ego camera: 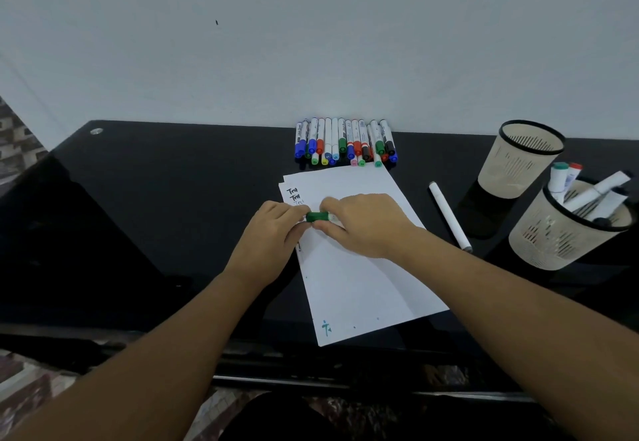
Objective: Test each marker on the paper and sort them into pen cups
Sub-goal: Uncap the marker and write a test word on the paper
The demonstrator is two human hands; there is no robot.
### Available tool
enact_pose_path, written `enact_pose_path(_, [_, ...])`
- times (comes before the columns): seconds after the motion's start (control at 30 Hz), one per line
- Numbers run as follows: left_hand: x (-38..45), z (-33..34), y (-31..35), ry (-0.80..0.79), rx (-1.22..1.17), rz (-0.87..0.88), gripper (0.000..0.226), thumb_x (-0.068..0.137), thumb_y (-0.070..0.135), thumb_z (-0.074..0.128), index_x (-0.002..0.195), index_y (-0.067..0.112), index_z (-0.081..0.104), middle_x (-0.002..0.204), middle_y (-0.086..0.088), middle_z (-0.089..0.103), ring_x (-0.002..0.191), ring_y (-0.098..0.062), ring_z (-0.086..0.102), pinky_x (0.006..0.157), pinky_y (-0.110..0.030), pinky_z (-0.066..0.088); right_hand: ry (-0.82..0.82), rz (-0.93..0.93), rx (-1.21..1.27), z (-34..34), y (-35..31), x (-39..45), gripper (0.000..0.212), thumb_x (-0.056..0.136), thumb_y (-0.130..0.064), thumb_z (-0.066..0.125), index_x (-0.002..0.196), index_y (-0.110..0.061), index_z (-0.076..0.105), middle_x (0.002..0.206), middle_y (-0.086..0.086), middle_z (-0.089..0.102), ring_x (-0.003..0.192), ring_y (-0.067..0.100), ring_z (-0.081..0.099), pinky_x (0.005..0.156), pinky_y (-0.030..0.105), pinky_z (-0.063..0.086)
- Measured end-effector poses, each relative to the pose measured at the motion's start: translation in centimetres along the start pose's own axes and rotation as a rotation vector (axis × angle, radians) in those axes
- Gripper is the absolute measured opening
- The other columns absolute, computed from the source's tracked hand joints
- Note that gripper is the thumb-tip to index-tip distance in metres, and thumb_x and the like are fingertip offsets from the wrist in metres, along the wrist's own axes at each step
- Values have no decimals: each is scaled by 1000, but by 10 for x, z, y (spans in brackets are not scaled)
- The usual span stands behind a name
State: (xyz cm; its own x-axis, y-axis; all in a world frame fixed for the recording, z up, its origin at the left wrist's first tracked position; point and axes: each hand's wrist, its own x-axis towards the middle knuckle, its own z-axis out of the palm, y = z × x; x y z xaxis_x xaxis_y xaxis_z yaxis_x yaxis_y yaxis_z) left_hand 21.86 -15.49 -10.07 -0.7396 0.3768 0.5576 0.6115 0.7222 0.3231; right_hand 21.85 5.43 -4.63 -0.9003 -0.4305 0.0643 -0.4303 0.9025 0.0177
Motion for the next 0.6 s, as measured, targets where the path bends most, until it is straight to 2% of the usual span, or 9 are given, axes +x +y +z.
enact_pose_path(0.1, [0, -1, -3, -5, -32, -161, 27, 99, 22, 64, 123, 10, 68, 112, -3, 67, 105, -17, 53, 88, -33, 48, 3, 54, 222, -7, 1, -5, 32, 107, -36, 36, 136, -23, 31, 83, 0, 59, 66, 18, 55, 65, 41, 51])
enact_pose_path(0.17, [-1, -2, -10, 5, -34, -279, 24, 99, 28, 62, 119, 16, 67, 114, 1, 64, 105, -16, 49, 90, -36, 48, -14, 77, 362, -12, 4, -8, 29, 106, -20, 36, 134, -25, 32, 85, 3, 57, 68, 22, 55, 63, 40, 46])
enact_pose_path(0.23, [-2, -5, -16, -3, -23, -370, 20, 97, 31, 64, 113, 20, 67, 112, 4, 59, 104, -16, 45, 92, -42, 48, 1, 111, 487, -16, 5, -10, 25, 107, -16, 35, 126, -29, 45, 99, 4, 63, 83, 23, 62, 72, 41, 51])
enact_pose_path(0.3, [-6, -9, -22, -43, 11, -415, 20, 96, 33, 66, 112, 21, 68, 112, 3, 54, 105, -17, 41, 93, -46, 48, 51, 213, 730, -19, 4, -11, 29, 108, -17, 37, 112, -29, 63, 110, -2, 66, 96, 19, 68, 81, 38, 55])
enact_pose_path(0.37, [-11, -15, -24, -98, 30, -423, 29, 96, 35, 65, 122, 23, 65, 118, 0, 53, 110, -20, 41, 97, -48, 48, 57, 312, 1005, -19, 1, -11, 39, 105, -12, 36, 108, -30, 70, 114, -5, 67, 101, 15, 68, 91, 37, 56])
enact_pose_path(0.4, [-13, -18, -24, -138, 27, -422, 39, 97, 37, 63, 134, 25, 59, 127, -2, 52, 117, -23, 41, 102, -47, 45, 42, 331, 1089, -17, 0, -10, 43, 103, -6, 36, 111, -32, 70, 116, -6, 66, 105, 15, 67, 96, 38, 56])
enact_pose_path(0.43, [-16, -20, -24, -190, 32, -408, 51, 99, 40, 59, 147, 28, 48, 138, -3, 48, 127, -24, 39, 108, -46, 41, 19, 333, 1139, -15, -1, -10, 49, 101, 1, 37, 115, -35, 68, 118, -6, 65, 108, 16, 65, 96, 39, 56])
enact_pose_path(0.5, [-16, -23, -22, -304, 98, -321, 62, 103, 49, 46, 160, 39, 22, 158, -2, 34, 144, -25, 28, 117, -47, 28, -26, 294, 1109, -10, -6, -13, 55, 99, 8, 41, 120, -39, 60, 122, -6, 63, 106, 13, 62, 85, 30, 55])
enact_pose_path(0.6, [-15, -22, -19, -417, 171, -240, 57, 103, 61, 29, 157, 52, 14, 167, 1, 20, 152, -22, 17, 122, -46, 14, 4, 247, 955, 0, -11, -15, 40, 100, -2, 57, 116, -38, 50, 116, -3, 61, 93, 16, 62, 77, 28, 52])
